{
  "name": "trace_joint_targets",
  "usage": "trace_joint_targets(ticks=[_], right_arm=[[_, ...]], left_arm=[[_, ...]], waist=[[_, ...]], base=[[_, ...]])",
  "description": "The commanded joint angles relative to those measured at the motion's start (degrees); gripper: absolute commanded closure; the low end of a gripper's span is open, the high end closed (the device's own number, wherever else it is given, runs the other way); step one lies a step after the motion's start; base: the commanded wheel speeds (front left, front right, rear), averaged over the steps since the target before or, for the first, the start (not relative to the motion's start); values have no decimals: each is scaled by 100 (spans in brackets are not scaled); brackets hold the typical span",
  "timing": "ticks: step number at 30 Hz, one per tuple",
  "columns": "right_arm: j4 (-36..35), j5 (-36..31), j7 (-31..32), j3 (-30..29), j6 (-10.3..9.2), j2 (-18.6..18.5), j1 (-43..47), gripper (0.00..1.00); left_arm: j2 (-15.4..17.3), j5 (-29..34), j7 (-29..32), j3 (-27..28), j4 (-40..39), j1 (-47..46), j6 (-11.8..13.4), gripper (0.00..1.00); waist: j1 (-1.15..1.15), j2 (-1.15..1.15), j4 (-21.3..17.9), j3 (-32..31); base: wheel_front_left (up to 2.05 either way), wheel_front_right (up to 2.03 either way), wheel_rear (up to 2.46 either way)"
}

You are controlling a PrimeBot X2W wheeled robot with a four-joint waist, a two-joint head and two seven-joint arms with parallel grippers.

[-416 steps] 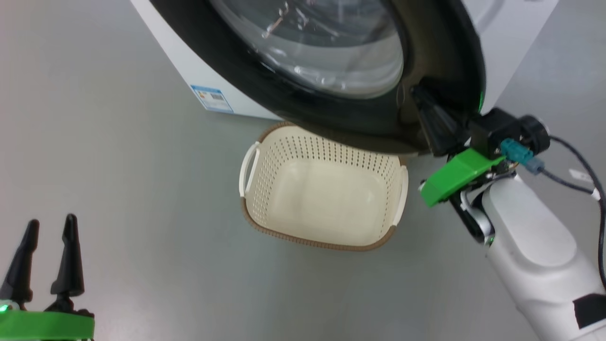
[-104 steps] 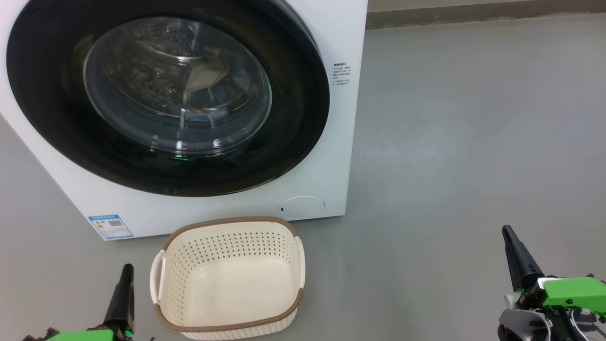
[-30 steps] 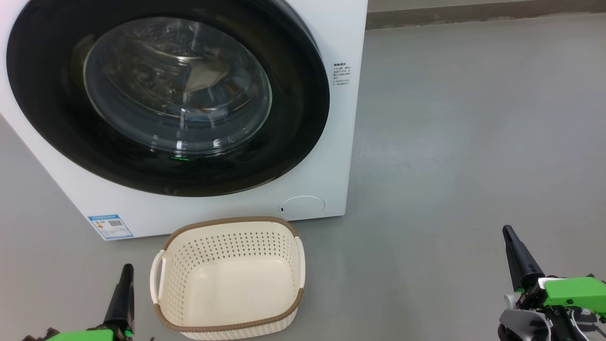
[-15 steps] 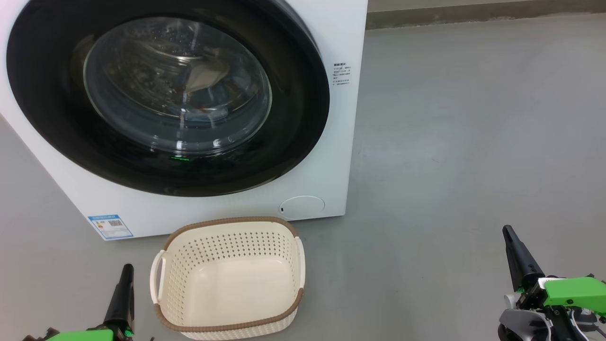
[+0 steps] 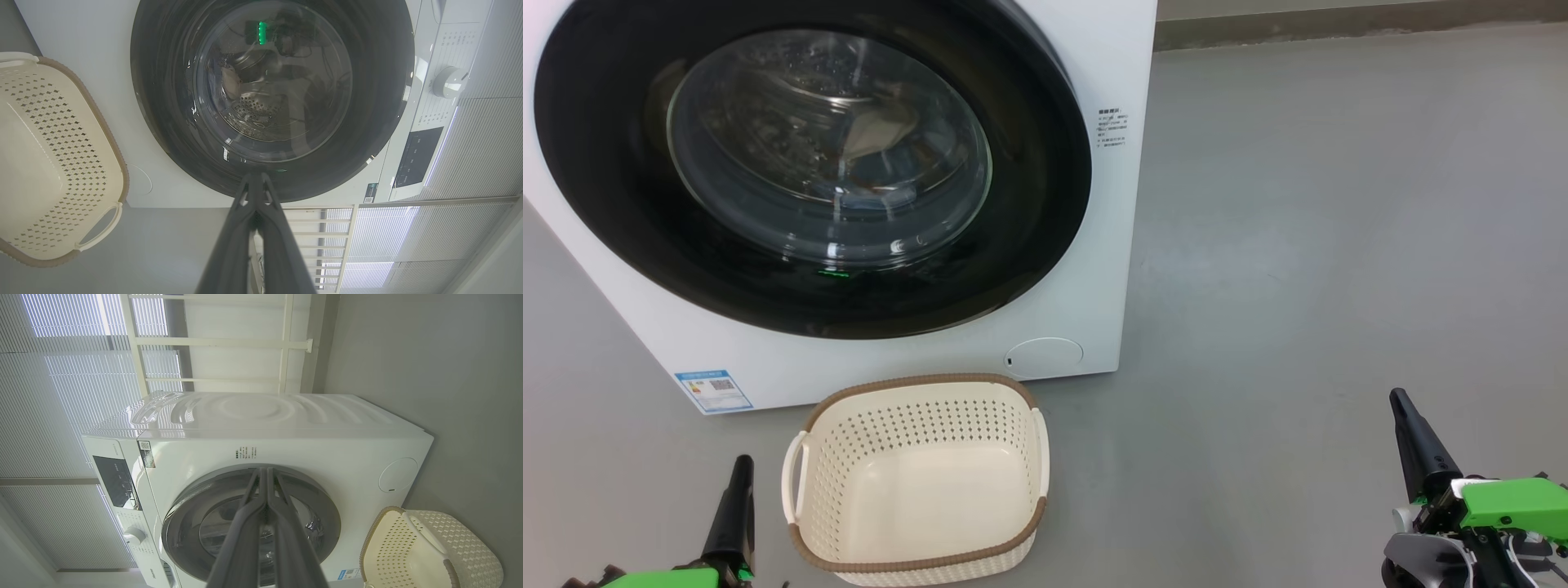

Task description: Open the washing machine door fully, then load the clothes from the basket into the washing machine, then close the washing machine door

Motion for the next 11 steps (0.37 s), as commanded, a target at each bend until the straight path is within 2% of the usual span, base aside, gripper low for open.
trace_joint_targets(ticks=[1, 11], right_arm=[[-169, -16, 43, 103, 10, -45, -185, 100], [-169, -17, 43, 102, 10, -45, -185, 100]], left_arm=[[52, -49, 39, 182, -92, -236, -22, 100], [52, -49, 38, 181, -92, -236, -22, 100]], waist=[[0, 0, 0, 0], [0, 0, 0, 0]], base=[[0, 0, 0], [0, 0, 0]])
